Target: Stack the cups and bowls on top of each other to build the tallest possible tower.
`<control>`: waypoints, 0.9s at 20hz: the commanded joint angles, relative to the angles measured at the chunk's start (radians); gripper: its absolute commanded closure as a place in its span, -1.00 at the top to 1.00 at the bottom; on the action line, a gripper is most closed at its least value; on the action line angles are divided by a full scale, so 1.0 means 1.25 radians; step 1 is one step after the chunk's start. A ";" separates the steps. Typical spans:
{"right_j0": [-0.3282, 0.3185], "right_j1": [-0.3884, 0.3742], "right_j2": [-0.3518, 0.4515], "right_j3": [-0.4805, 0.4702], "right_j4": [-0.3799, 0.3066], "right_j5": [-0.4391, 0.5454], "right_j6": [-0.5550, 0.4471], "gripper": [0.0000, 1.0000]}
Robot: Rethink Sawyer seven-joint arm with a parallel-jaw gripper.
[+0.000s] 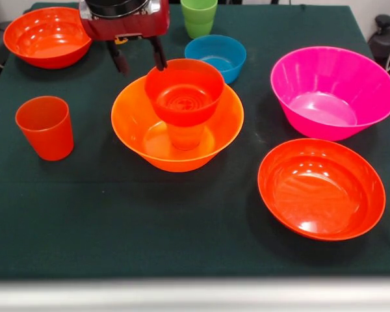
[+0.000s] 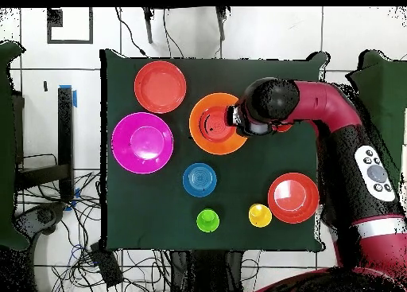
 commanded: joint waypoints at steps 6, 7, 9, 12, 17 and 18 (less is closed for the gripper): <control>0.031 0.019 0.008 -0.022 -0.042 0.080 -0.237 1.00; 0.031 0.020 0.009 -0.023 -0.043 0.080 -0.238 1.00; 0.034 0.030 0.007 -0.044 -0.052 0.084 -0.247 1.00; 0.028 0.040 0.007 -0.053 -0.061 0.078 -0.266 1.00; 0.015 0.061 0.009 -0.072 -0.073 0.075 -0.302 1.00; 0.010 0.065 0.008 -0.072 -0.074 0.071 -0.308 1.00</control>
